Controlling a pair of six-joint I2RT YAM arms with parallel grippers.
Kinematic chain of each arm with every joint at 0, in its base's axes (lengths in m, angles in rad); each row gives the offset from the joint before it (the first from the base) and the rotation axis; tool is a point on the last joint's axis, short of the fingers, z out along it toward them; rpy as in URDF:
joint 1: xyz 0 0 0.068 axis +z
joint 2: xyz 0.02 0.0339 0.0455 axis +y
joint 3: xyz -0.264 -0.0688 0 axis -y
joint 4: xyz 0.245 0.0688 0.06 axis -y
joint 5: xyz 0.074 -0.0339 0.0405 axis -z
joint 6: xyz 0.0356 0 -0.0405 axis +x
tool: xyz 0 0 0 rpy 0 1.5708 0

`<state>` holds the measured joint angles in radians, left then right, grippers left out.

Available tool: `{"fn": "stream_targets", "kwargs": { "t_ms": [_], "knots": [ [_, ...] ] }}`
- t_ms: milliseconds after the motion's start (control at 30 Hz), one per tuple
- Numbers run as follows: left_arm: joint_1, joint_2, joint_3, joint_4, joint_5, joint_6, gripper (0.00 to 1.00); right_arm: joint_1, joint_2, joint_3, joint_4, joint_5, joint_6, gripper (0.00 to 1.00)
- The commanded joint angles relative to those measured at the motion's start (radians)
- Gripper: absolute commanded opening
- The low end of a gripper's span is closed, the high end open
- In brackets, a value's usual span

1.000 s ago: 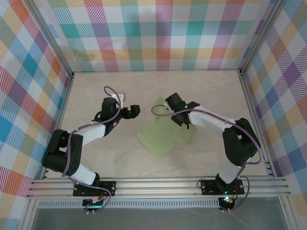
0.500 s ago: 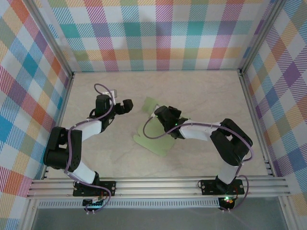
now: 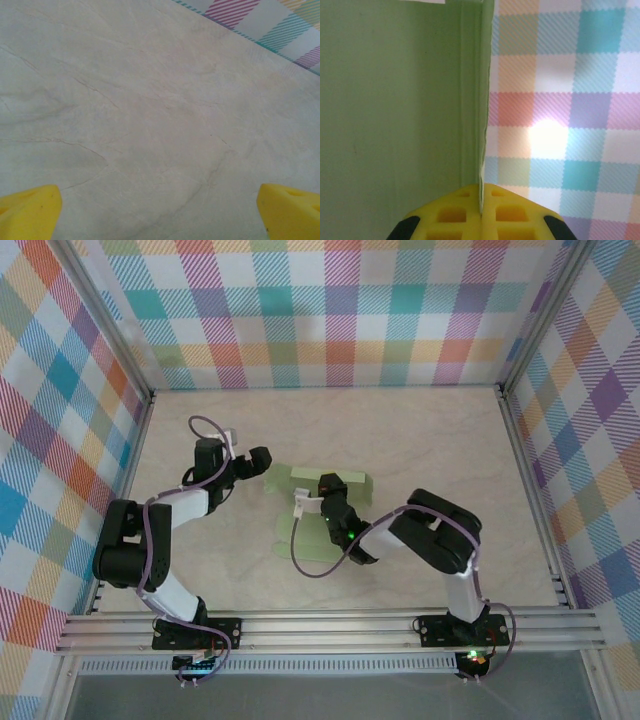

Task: Fold the paper box

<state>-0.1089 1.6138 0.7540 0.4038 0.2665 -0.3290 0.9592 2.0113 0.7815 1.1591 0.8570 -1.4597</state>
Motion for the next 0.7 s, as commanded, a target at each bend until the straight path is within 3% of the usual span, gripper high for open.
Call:
{"fn": "stream_targets", "kwargs": {
  "t_ms": [0, 267, 467, 567, 667],
  "knots": [
    [0.036, 0.017, 0.002, 0.042, 0.037, -0.040, 1.00, 0.006, 0.046, -0.006, 0.248, -0.034, -0.099, 0.00],
    [0.117, 0.063, 0.054, -0.089, 0.057, -0.084, 0.97, 0.007, 0.025, -0.025, 0.248, -0.055, -0.084, 0.00],
    [0.118, 0.187, 0.140, -0.187, 0.156, -0.094, 0.82, 0.004, 0.013, -0.059, 0.247, -0.067, -0.057, 0.00],
    [0.101, 0.245, 0.207, -0.260, 0.266, -0.040, 0.74, 0.005, 0.012, -0.067, 0.247, -0.069, -0.049, 0.00],
    [0.061, 0.268, 0.248, -0.318, 0.307, 0.033, 0.65, 0.003, 0.009, -0.072, 0.248, -0.074, -0.043, 0.00]
  ]
}}
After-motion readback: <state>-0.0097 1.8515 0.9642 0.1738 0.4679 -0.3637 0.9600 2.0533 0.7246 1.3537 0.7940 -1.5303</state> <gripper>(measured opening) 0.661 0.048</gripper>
